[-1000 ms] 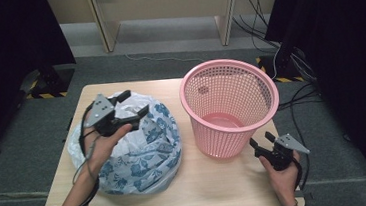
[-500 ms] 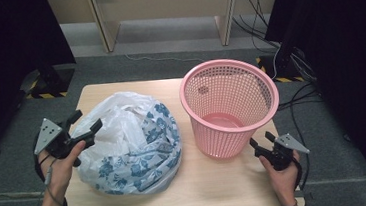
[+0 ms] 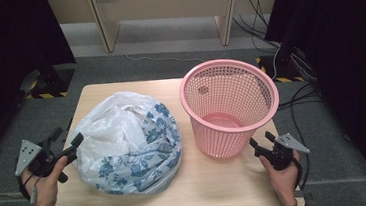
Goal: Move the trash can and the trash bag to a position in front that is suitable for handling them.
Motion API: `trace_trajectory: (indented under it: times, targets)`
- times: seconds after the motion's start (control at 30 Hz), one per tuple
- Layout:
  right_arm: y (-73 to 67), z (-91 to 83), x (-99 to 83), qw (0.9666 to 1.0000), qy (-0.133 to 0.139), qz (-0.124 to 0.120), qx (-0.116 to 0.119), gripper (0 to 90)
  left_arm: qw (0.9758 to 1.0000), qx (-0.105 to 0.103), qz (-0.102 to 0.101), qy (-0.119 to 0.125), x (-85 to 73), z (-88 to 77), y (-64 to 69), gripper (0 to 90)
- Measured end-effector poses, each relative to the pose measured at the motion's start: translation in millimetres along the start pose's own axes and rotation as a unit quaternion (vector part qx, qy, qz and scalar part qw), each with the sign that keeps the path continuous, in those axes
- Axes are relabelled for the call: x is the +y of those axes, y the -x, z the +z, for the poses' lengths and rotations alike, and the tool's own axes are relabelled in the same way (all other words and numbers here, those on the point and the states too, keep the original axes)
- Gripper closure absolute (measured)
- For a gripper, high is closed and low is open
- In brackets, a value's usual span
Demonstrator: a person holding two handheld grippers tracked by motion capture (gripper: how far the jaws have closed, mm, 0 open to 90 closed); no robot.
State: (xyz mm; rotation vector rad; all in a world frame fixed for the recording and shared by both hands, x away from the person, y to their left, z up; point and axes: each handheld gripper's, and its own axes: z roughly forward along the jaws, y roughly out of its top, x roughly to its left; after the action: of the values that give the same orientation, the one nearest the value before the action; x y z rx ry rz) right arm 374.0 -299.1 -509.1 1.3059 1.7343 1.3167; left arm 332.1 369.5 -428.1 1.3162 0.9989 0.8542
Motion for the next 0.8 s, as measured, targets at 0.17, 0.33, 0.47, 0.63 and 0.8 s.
trace_trajectory:
  times: [0.17,0.33,0.47,0.63,0.8]
  targets:
    - [0.2,-0.1,0.0,1.0000,0.000,0.000,0.001,27.8,0.9997,0.022,-0.004,-0.004,-23.2,-9.0,-9.3,20.5]
    - [0.1,-0.2,-0.1,1.0000,0.001,0.000,0.001,27.8,0.9992,0.039,-0.005,-0.005,-43.4,-16.2,-17.2,20.6]
    - [0.1,-0.2,-0.1,1.0000,0.001,0.000,0.001,27.8,0.9990,0.044,-0.012,0.001,-57.4,-20.2,-20.9,20.6]
    - [0.2,-0.2,-0.1,1.0000,0.001,0.000,0.001,27.8,0.9984,0.049,-0.027,-0.005,-74.3,-21.2,-24.4,20.5]
    - [0.5,-0.6,-0.4,1.0000,0.005,-0.002,0.001,27.7,0.9980,0.050,-0.038,-0.011,-83.7,-21.0,-26.0,20.2]
